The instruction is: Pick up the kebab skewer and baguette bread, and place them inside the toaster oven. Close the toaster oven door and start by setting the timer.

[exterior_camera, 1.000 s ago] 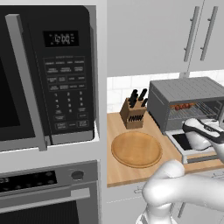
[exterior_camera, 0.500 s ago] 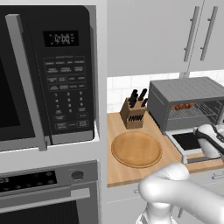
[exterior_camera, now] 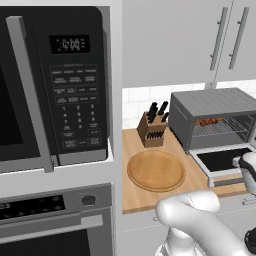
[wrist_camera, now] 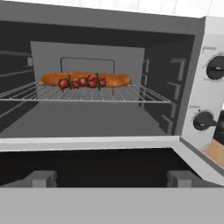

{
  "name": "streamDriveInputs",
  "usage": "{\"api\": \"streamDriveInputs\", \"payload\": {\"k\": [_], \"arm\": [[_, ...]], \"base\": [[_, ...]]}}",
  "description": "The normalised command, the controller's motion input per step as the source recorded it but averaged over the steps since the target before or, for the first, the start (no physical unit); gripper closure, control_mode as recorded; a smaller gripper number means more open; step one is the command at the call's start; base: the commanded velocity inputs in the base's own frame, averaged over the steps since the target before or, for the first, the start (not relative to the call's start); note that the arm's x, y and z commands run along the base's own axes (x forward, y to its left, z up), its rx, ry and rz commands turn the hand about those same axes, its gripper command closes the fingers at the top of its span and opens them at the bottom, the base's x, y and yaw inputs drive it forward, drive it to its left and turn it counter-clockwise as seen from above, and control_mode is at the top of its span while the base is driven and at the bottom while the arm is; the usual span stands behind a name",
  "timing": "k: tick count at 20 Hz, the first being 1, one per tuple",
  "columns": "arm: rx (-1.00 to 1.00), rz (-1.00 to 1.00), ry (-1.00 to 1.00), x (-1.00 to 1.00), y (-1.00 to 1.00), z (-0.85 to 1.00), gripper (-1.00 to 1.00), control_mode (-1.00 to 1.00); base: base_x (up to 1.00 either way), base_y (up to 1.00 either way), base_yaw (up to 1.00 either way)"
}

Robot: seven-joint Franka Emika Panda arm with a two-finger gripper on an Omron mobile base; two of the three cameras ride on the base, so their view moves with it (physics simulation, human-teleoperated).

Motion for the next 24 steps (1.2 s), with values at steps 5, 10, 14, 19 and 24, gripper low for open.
{"api": "streamDriveInputs", "payload": {"k": [5,10,14,19,24], "arm": [[0.00,0.00,0.08,-0.64,0.00,-0.34,-1.00,-1.00],[0.00,0.00,0.07,-0.58,0.00,-0.35,-1.00,-1.00],[0.00,0.00,0.03,-0.39,0.00,-0.32,-1.00,-1.00],[0.00,0.00,0.01,-0.23,0.00,-0.28,-1.00,-1.00],[0.00,0.00,0.00,0.00,0.00,-0.15,-1.00,-1.00]], "base": [[0.00,0.00,0.00],[0.00,0.00,0.00],[0.00,0.00,0.00],[0.00,0.00,0.00],[0.00,0.00,0.00]]}}
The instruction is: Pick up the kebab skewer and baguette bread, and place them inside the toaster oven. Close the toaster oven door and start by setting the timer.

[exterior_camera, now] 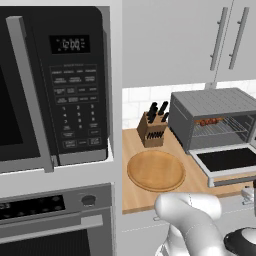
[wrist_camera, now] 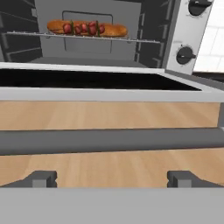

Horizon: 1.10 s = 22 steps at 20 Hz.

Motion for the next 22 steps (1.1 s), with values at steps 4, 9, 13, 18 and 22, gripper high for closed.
{"api": "streamDriveInputs", "payload": {"k": [4,9,13,18,22], "arm": [[0.00,0.00,0.00,0.00,0.00,-0.10,-1.00,-1.00],[0.00,0.00,0.00,0.05,0.01,-0.02,-1.00,-1.00],[0.00,0.00,0.00,0.19,0.04,0.00,-1.00,-1.00],[0.00,0.00,0.04,0.18,0.07,0.00,-1.00,-1.00],[0.00,0.00,0.08,0.02,0.10,-0.17,-1.00,-1.00]], "base": [[0.00,0.00,0.00],[0.00,0.00,0.00],[0.00,0.00,0.00],[0.00,0.00,0.00],[0.00,0.00,0.00]]}}
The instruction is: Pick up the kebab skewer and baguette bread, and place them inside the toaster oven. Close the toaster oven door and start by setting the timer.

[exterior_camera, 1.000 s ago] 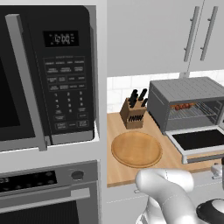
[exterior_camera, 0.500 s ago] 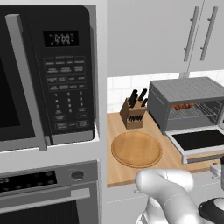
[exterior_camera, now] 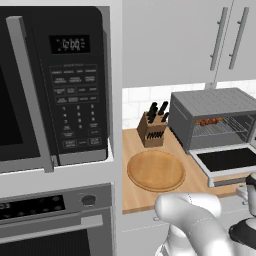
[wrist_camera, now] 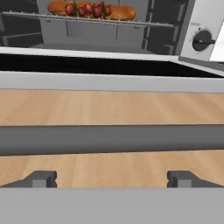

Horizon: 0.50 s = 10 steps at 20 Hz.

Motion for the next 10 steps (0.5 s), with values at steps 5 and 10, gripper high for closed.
{"api": "streamDriveInputs", "payload": {"k": [5,10], "arm": [[0.00,0.00,0.07,0.05,0.05,-0.12,-1.00,-1.00],[0.00,0.00,0.01,0.18,0.09,-0.01,-1.00,-1.00]], "base": [[0.00,0.00,0.00],[0.00,0.00,0.00]]}}
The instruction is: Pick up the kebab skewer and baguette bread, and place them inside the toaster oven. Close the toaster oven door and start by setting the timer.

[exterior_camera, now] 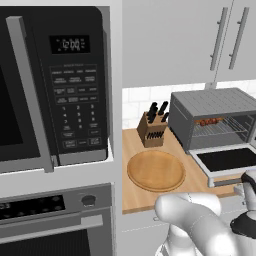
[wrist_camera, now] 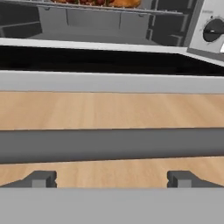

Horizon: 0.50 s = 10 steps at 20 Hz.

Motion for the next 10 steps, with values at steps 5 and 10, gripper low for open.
{"api": "streamDriveInputs", "payload": {"k": [5,10], "arm": [[0.00,0.00,0.02,0.13,0.04,-0.09,-1.00,-1.00],[0.00,0.00,0.00,0.24,0.08,-0.07,-1.00,-1.00]], "base": [[0.00,0.00,0.00],[0.00,0.00,0.00]]}}
